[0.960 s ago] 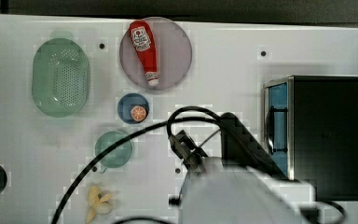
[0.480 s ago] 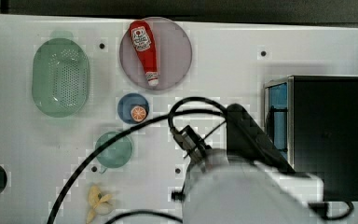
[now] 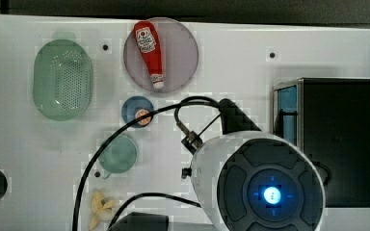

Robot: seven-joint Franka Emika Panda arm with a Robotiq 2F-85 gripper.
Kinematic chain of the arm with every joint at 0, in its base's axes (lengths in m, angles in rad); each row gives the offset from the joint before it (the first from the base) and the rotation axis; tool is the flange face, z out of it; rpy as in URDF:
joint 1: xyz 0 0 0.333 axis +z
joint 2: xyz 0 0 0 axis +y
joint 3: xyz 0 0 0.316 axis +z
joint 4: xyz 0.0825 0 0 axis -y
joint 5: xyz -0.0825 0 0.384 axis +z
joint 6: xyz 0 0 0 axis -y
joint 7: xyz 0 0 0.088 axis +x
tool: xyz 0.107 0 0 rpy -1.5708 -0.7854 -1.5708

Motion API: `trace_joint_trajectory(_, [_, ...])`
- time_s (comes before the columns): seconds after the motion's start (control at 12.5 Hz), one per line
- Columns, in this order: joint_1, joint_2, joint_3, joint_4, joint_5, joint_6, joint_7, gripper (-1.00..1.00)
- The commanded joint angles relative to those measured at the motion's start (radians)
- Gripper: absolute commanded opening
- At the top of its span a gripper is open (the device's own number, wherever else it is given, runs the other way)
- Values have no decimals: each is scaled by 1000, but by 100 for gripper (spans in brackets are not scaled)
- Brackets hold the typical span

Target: Flap open oven.

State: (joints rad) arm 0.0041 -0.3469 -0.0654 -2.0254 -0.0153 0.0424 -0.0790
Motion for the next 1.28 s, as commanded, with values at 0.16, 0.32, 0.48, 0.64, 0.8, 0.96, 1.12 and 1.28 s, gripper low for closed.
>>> trace_joint_trajectory(0.16, [-29,-24,-47,-58,-67,70,-384,-65])
trace_joint_trajectory(0.32, [-38,-24,-88,-102,-97,134,-526,-65])
trace_joint_trajectory(0.48, [-47,-21,-139,-146,-104,196,-620,-65])
trace_joint_trajectory(0.64, [-51,-6,-189,-187,-109,288,-636,-65])
trace_joint_trajectory(0.8, [-52,25,-232,-216,-110,373,-681,-65])
trace_joint_trajectory(0.96, [-53,72,-270,-225,-110,447,-796,-65])
trace_joint_trajectory(1.12, [-55,130,-305,-225,-110,512,-900,-65])
trace_joint_trajectory(1.28, [-56,194,-337,-222,-110,579,-946,-65])
